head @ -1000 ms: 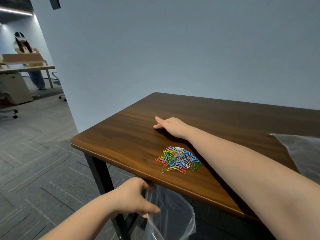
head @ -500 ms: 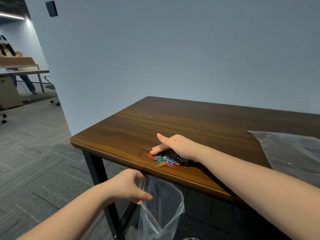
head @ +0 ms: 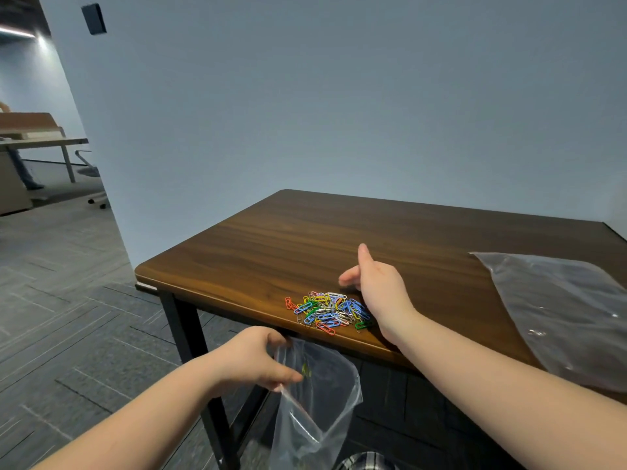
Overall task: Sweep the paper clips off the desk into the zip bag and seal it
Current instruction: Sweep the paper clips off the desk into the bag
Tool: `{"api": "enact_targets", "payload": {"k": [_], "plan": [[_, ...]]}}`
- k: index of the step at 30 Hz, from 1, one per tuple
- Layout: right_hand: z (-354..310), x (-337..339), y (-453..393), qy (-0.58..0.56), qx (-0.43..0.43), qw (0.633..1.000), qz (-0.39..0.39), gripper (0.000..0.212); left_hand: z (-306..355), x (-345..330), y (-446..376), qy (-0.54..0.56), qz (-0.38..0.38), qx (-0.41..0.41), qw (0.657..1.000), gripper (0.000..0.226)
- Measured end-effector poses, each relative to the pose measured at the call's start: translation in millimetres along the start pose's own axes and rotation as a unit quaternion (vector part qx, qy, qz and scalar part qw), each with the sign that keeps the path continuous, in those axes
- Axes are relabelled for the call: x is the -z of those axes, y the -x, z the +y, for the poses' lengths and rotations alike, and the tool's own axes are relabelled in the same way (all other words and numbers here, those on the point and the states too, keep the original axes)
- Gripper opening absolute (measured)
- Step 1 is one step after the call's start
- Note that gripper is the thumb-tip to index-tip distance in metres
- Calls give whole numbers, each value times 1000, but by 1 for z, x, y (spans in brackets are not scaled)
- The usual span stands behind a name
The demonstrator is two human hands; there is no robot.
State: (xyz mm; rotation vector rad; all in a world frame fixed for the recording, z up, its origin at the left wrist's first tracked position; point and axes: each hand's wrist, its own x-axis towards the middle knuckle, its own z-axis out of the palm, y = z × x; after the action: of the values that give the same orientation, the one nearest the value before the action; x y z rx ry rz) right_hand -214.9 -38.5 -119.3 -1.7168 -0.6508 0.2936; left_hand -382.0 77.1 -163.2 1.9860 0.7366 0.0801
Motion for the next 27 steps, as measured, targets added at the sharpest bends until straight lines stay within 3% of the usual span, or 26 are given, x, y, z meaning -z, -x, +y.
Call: {"api": "enact_targets", "payload": {"k": [14,19,22,27], "plan": [[-3,-21,25,-78,-64,994,-49,62,-1,1,-3,-12,0,1,1000,68],[-6,-32,46,-87,-47,994,-48,57,-3,0,-7,-11,-3,-4,1000,55],[-9,-35,50,-70,-24,997,-9,55,-3,1,-7,-6,-9,-4,1000,39],[-11,-26,36,-51,9,998,27,47,-7,2,-11,-22,-6,-13,1000,62]]}}
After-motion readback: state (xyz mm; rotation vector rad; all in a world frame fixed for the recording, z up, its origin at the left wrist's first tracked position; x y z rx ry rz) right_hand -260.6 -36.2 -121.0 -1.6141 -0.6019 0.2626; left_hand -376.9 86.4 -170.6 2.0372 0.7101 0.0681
